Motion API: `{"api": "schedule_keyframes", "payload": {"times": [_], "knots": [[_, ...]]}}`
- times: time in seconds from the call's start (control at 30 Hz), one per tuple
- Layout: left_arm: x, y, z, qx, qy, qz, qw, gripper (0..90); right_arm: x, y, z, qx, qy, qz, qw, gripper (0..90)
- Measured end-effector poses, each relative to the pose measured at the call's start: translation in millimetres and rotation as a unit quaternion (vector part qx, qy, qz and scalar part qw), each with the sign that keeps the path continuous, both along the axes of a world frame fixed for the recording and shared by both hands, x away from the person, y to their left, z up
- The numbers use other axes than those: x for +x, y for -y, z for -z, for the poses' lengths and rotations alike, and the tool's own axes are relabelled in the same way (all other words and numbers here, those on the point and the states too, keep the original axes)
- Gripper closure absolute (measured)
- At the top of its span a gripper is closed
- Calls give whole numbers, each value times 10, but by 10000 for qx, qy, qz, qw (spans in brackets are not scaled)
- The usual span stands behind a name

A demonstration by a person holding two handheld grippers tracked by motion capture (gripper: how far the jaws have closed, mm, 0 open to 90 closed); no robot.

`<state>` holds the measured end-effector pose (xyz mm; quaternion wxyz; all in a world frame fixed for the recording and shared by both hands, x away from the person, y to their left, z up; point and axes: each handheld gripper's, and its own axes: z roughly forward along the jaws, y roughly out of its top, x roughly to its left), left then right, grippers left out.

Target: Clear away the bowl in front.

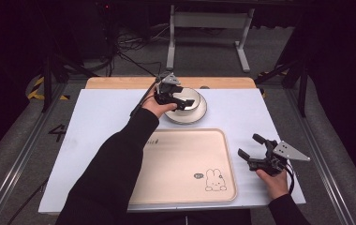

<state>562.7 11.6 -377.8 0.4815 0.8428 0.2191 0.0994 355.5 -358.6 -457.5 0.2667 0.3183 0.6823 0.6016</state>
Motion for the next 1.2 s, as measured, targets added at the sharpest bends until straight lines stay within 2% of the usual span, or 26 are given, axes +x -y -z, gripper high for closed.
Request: {"api": "schedule_keyframes", "payload": {"times": [0.13, 0.2, 0.33, 0.5, 0.57, 0.67, 0.83, 0.93, 1.1, 1.2], "knots": [[21, 48, 32, 95, -77, 25, 9999, 215, 0, 2, 0, 11, 1, -15, 10000, 87], [38, 72, 48, 330, -184, 76, 9993, 222, 0, 3, 0, 15, 3, -15, 10000, 87], [58, 124, 79, 677, -384, 155, 9968, 250, -1, 4, 1, 22, 4, -20, 10000, 87], [92, 180, 138, 948, -523, 334, 9936, 271, 0, 5, 0, 22, 2, -23, 10000, 87], [93, 208, 164, 996, -548, 379, 9928, 285, -1, 6, 0, 24, 4, -28, 10000, 87], [77, 260, 195, 1042, -691, 367, 9915, 281, -1, 7, 1, 28, 4, -32, 10000, 87], [87, 316, 241, 1203, -661, 395, 9897, 350, -1, 8, 1, 29, 5, -38, 10000, 87], [94, 326, 272, 1295, -707, 229, 9888, 392, -1, 9, 1, 39, 4, -40, 10000, 87], [94, 346, 307, 1441, -630, 248, 9872, 481, -1, 11, 1, 49, 5, -49, 10000, 87], [78, 385, 325, 1597, -576, 345, 9849, 546, 0, 12, 1, 66, -1, -48, 10000, 87]]}}
